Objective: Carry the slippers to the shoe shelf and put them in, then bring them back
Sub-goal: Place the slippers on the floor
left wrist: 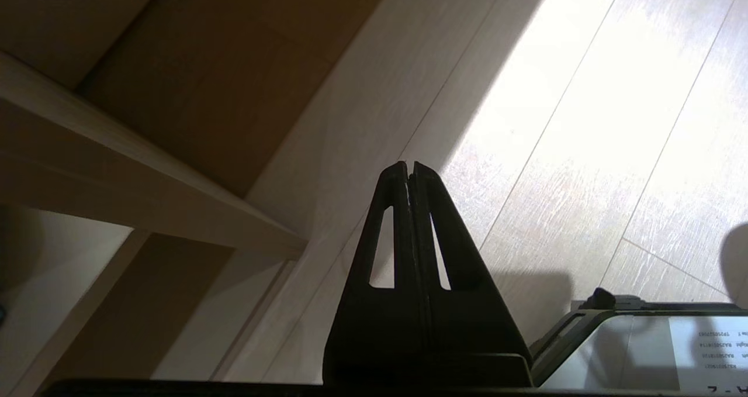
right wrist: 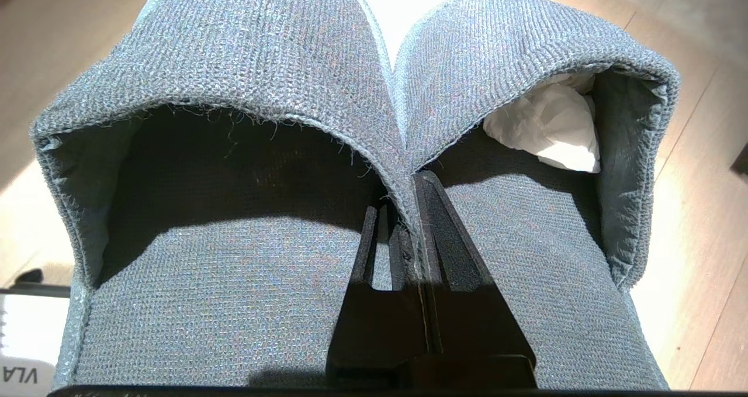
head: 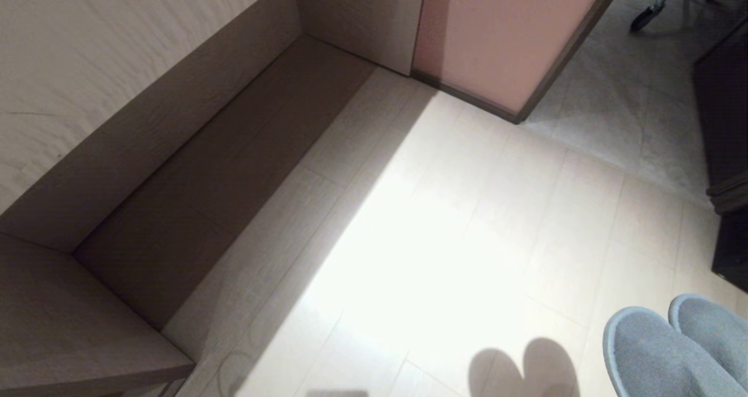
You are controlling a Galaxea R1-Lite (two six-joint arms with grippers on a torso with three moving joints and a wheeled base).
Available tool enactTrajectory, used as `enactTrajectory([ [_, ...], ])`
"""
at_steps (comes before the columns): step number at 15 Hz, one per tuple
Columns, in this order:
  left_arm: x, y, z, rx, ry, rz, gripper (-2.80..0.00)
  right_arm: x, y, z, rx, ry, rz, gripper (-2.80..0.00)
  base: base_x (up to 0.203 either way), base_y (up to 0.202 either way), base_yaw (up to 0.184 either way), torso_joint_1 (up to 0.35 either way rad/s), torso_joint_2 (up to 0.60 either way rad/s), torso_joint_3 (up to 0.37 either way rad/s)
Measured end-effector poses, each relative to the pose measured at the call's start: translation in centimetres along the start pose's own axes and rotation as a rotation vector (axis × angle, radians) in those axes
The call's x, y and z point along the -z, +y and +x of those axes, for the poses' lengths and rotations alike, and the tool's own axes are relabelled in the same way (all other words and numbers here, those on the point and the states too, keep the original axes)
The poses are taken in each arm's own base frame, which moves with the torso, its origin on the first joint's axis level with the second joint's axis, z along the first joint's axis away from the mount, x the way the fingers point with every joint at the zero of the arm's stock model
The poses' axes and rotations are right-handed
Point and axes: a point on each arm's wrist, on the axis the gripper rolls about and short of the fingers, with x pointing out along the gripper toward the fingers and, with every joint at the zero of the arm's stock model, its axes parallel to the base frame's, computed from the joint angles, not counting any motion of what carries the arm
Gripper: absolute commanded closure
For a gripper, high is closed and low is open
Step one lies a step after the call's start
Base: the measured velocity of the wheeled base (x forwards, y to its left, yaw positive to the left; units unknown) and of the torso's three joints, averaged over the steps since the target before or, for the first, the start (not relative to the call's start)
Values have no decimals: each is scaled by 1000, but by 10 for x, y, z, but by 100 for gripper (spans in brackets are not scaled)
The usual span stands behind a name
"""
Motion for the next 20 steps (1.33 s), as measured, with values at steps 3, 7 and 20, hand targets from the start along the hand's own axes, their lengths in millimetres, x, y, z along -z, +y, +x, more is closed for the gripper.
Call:
enactTrajectory([
  [3, 0, 0, 0, 0, 0, 0, 0, 0, 0, 0, 0, 0, 0, 0, 0, 0, 0, 5, 2, -194],
  [7, 0, 0, 0, 0, 0, 0, 0, 0, 0, 0, 0, 0, 0, 0, 0, 0, 0, -2, 3, -192],
  [20, 0, 0, 0, 0, 0, 0, 0, 0, 0, 0, 4, 0, -1, 0, 0, 0, 0, 1, 3, -197],
])
